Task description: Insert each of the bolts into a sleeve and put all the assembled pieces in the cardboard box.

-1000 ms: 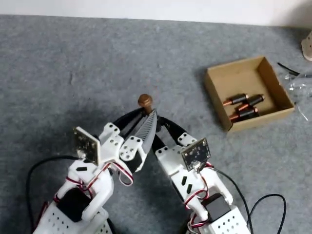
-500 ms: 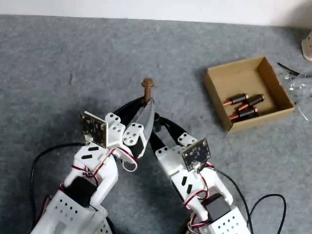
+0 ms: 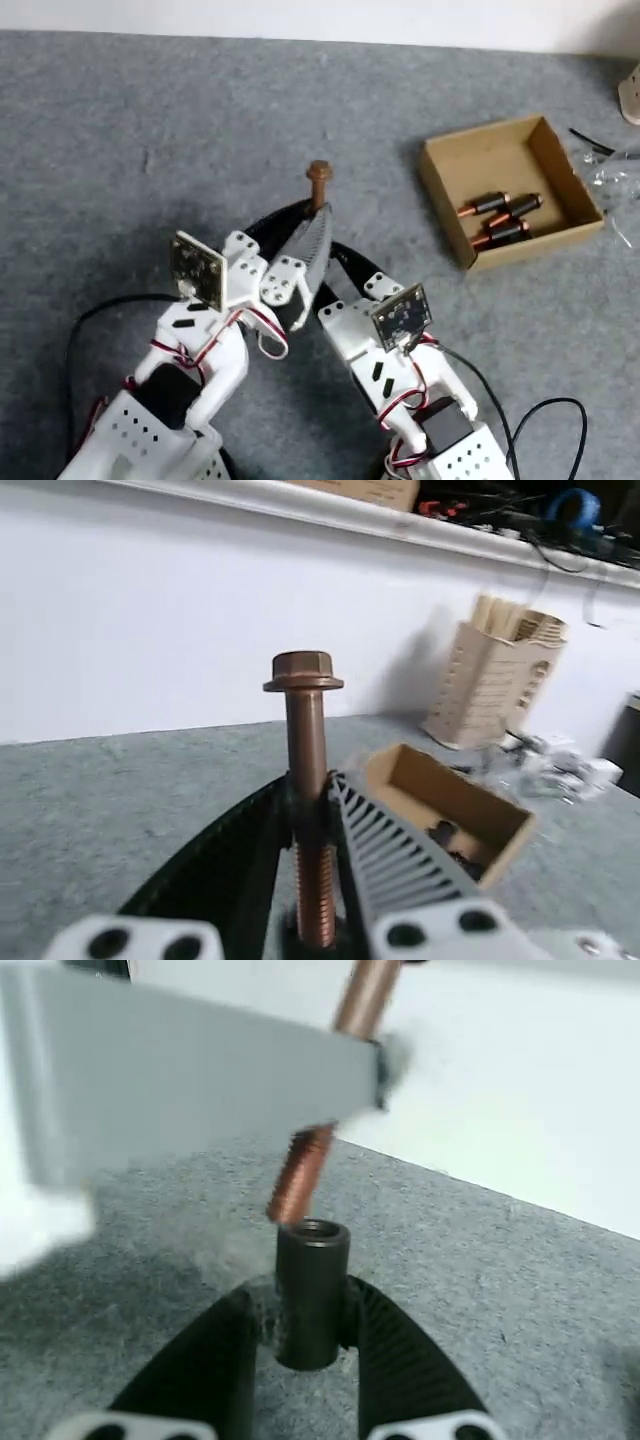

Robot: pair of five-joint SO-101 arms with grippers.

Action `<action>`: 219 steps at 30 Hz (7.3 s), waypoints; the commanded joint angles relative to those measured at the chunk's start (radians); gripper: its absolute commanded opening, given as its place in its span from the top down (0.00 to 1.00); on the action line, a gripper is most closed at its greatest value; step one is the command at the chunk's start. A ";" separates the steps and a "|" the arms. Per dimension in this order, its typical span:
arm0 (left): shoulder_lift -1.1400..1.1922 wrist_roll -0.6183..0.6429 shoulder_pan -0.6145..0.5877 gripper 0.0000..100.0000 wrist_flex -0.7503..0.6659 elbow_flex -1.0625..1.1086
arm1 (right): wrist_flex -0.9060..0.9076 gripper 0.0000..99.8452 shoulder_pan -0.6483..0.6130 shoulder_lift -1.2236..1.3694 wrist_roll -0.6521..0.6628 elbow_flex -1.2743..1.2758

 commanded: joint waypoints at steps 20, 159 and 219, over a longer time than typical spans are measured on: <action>0.002 -0.060 -0.051 0.99 -0.163 0.059 | 0.005 1.00 0.010 -0.001 0.008 0.139; 0.245 0.173 0.042 0.99 -0.209 -0.094 | 0.005 1.00 0.117 0.004 0.002 0.140; 0.245 0.097 0.047 0.99 -0.046 -0.044 | 0.010 1.00 0.139 -0.007 0.005 0.139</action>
